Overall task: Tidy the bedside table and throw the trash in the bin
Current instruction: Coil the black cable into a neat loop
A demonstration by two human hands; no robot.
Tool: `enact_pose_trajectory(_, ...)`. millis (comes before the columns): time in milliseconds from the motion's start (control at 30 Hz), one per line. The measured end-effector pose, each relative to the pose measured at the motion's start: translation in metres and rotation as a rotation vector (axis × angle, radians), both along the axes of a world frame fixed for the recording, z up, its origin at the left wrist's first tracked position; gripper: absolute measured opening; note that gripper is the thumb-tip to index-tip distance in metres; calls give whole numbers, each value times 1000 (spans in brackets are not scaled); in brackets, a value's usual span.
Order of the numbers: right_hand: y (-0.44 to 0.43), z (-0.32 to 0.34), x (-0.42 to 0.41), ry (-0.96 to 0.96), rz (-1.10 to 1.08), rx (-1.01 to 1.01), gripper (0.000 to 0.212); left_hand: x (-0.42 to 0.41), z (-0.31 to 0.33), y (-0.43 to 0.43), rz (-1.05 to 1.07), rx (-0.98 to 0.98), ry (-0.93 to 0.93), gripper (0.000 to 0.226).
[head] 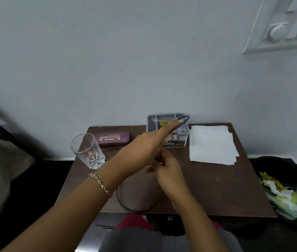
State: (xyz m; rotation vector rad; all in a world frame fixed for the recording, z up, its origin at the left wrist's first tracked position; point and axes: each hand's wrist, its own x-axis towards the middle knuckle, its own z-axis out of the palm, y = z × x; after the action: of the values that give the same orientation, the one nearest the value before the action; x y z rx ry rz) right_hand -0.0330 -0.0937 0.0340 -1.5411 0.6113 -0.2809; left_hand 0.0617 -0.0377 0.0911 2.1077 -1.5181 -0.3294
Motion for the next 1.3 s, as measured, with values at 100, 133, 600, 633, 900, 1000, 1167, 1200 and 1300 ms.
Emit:
enact_pose_trajectory(100,-5,5,-3,2,48,35,20,6,-12,5,-69,160,-113,42)
enact_pose_trajectory(133,-5,6,-4,5,51,39,21,8,-17,6,-82,159,-121,34)
enact_pose_trajectory(600,-31,12,-25,-188,-147,-604,17,15,-2,15,31,197,176,31)
enact_pose_trajectory(633,-34,13,-27,-219,-167,-575,24,12,2,15,47,191,370,34)
enact_pose_trajectory(900,-41,13,-29,-281,-236,-504,12,11,23,22,-22,164,892,44)
enact_pose_trajectory(1000,-40,18,-28,-283,-240,-338,18,11,14,23,5,59,1065,38)
enact_pose_trajectory(1167,-30,23,-22,-245,-199,75,24,-8,2,11,121,-215,1478,41)
enact_pose_trajectory(1200,-28,22,-21,-236,-204,152,25,-12,0,9,139,-275,1551,41)
enact_pose_trajectory(1300,-21,16,-18,-215,-275,203,23,-19,-6,3,157,-538,1765,43)
